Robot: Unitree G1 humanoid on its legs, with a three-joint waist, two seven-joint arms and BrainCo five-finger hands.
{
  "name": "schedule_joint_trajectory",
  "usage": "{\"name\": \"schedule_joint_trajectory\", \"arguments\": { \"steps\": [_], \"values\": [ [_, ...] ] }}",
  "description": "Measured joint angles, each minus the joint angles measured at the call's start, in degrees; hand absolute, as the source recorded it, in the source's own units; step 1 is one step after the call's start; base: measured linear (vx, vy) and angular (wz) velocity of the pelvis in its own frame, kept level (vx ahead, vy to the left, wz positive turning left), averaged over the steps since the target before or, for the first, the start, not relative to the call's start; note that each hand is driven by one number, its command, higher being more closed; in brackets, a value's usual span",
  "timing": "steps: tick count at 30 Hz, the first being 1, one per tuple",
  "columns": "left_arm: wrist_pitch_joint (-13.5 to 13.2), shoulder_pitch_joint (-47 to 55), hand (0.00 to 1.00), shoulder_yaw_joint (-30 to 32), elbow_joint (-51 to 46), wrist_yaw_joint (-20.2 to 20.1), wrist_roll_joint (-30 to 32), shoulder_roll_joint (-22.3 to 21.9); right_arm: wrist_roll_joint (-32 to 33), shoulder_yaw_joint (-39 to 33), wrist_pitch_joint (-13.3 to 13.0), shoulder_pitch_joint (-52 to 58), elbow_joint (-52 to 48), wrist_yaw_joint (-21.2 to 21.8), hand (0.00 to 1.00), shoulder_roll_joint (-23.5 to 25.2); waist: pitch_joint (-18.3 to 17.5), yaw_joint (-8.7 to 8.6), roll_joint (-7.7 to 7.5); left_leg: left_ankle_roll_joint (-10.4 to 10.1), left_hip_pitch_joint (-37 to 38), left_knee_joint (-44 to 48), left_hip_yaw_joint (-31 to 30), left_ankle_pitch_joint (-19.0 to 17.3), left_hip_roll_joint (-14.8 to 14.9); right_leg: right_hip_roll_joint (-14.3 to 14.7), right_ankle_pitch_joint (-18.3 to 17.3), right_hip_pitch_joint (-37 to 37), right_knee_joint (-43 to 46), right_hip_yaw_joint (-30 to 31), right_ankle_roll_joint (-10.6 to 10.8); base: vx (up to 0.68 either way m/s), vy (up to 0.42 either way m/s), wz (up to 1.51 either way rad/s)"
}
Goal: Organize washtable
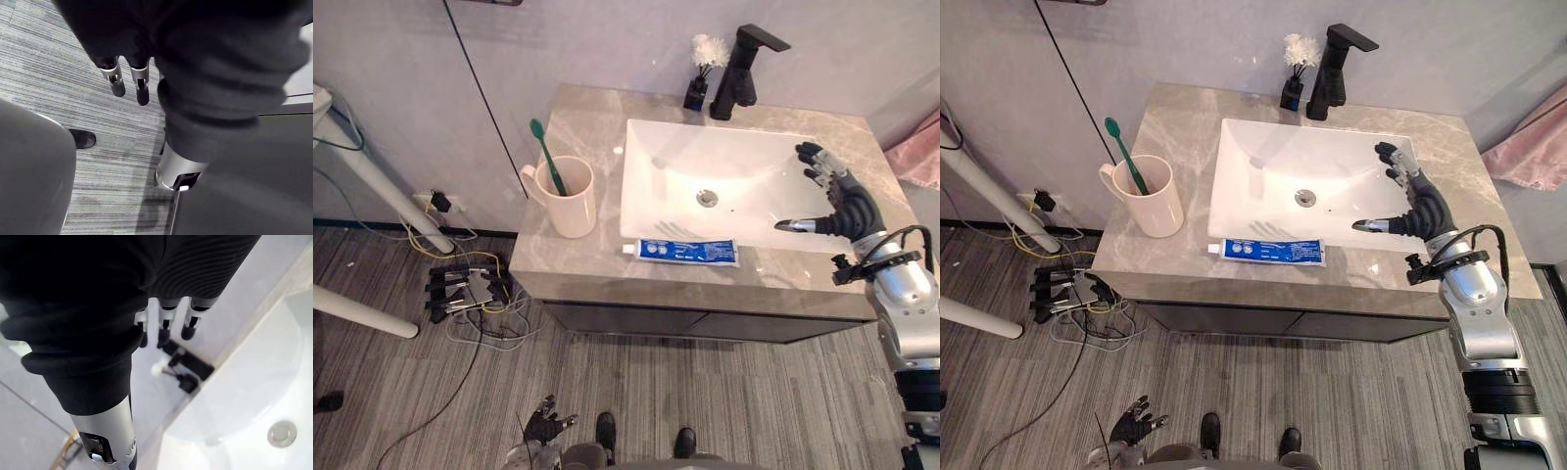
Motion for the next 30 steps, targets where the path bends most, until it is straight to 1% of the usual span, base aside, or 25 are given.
{"name": "schedule_joint_trajectory", "arguments": {
  "steps": [3, 8, 11, 13, 14, 15, 17, 20, 23, 26, 28, 30],
  "values": [
    [-0.1, 0.0, 0.0, 0.0, -1.0, 1.0, -0.3, -0.1, -0.2, 2.0, 0.0, -1.0, 0.0, 0.2, 0.0, 0.0, 1.3, 0.36, -0.12, -0.2, -0.6, 0.0, -0.2, 0.5, 0.0, 0.0, 0.0, -0.2, 0.0, -0.1, 0.0, -0.05, -0.025, 0.04],
    [-0.9, -0.1, 0.0, 0.1, -1.5, 1.0, -0.6, -0.1, -0.7, 5.2, 0.0, -1.0, 0.0, 0.3, 0.0, 0.0, 2.6, 0.4, -0.06, -0.6, -1.4, 0.0, -0.5, 1.1, 0.0, 0.1, 0.0, -0.9, 0.0, -0.2, 0.0, -0.06, -0.028, 0.01],
    [-1.1, -0.3, 0.0, 0.1, -1.9, 1.0, -0.7, -0.1, -1.7, 7.2, 0.0, -0.9, 0.0, 0.6, 0.0, -0.1, 3.4, 0.33, -0.01, -0.7, -2.3, -0.1, -1.4, 1.8, -0.1, 0.1, 0.0, -1.4, 0.0, -1.4, 0.0, -0.05, -0.028, 0.15],
    [-1.1, -0.2, 0.0, 0.0, -2.4, 1.0, -0.7, -0.1, -3.0, 9.1, 0.0, -0.8, -0.1, 1.5, 0.0, -0.9, 3.5, 0.75, -0.18, -0.8, -2.9, -0.1, -1.8, 2.1, 0.0, 0.2, 0.0, -1.8, 0.0, -1.7, 0.0, -0.05, -0.023, 0.12],
    [-1.2, -0.3, 0.0, 0.0, -2.9, 1.0, -0.7, -0.2, -3.1, 10.0, -0.2, -0.5, -0.2, 1.5, 0.0, -1.7, 3.6, 1.35, -0.26, -0.9, -3.1, -0.2, -1.8, 2.3, 0.0, 0.2, 0.0, -2.1, 0.0, -1.7, 0.0, -0.04, -0.018, 0.09],
    [-1.2, -0.4, 0.0, 0.0, -3.2, 1.0, -0.7, -0.2, -4.1, 11.1, -0.2, -0.1, -0.2, 1.6, 0.0, -2.6, 4.0, 1.54, -0.25, -0.8, -3.5, -0.4, -2.4, 2.7, -0.1, 0.2, 0.0, -2.3, 0.0, -2.1, 0.0, -0.05, -0.022, 0.16],
    [-1.2, -0.4, 0.0, 0.0, -3.3, 1.0, -0.7, -0.2, -5.0, 11.2, -0.2, 0.9, -0.1, 1.6, 0.0, -2.6, 4.1, 1.53, -0.24, -0.9, -4.1, -0.6, -3.0, 3.1, -0.1, 0.2, 0.0, -2.6, 0.0, -2.8, 0.0, -0.03, -0.016, 0.18],
    [-1.2, -0.5, 0.0, 0.0, -3.5, 1.0, -1.8, 0.0, -6.9, 13.7, -0.3, 1.0, 0.1, 1.5, 0.0, -4.4, 4.7, 1.62, -0.26, -1.0, -4.7, -0.6, -3.2, 3.5, -0.2, 0.2, 0.0, -3.1, 0.1, -2.9, 0.0, -0.01, -0.003, 0.02],
    [-1.3, -0.9, 0.0, -0.2, -3.6, 1.0, -1.8, 0.2, -7.5, 14.0, -1.0, 0.7, 0.1, 1.3, 0.0, -4.4, 5.7, 1.66, -0.37, -1.2, -4.8, -0.6, -3.1, 3.6, -0.1, 0.2, -0.1, -3.4, 0.1, -2.7, 0.0, -0.01, -0.003, -0.01],
    [-1.3, -1.3, 0.0, -0.5, -3.6, 1.2, -1.9, 0.7, -7.5, 15.1, -1.9, -0.5, 0.0, 0.7, 0.0, -6.0, 5.9, 1.96, -0.61, -1.3, -5.9, -0.6, -2.8, 3.8, -0.1, 0.2, 0.0, -4.6, 0.1, -2.5, 0.0, -0.02, -0.012, -0.05],
    [-1.4, -1.9, 0.0, -1.6, -3.6, 1.7, -2.9, 1.2, -7.5, 15.4, -1.9, -1.1, 0.2, 0.0, 0.0, -6.4, 6.6, 2.9, -1.0, -1.2, -6.1, -0.5, -2.7, 3.9, 0.1, 0.3, 0.0, -5.0, 0.1, -2.3, 0.0, -0.01, -0.018, -0.04],
    [-1.9, -2.0, 0.0, -1.6, -3.6, 2.1, -3.1, 1.2, -7.5, 16.1, -1.9, -2.3, 0.8, 0.0, 0.0, -6.4, 6.9, 2.93, -1.23, -1.3, -6.4, -0.5, -2.9, 4.0, 0.1, 0.5, 0.0, -5.1, 0.1, -2.4, 0.0, 0.0, -0.007, 0.02]
  ]
}}
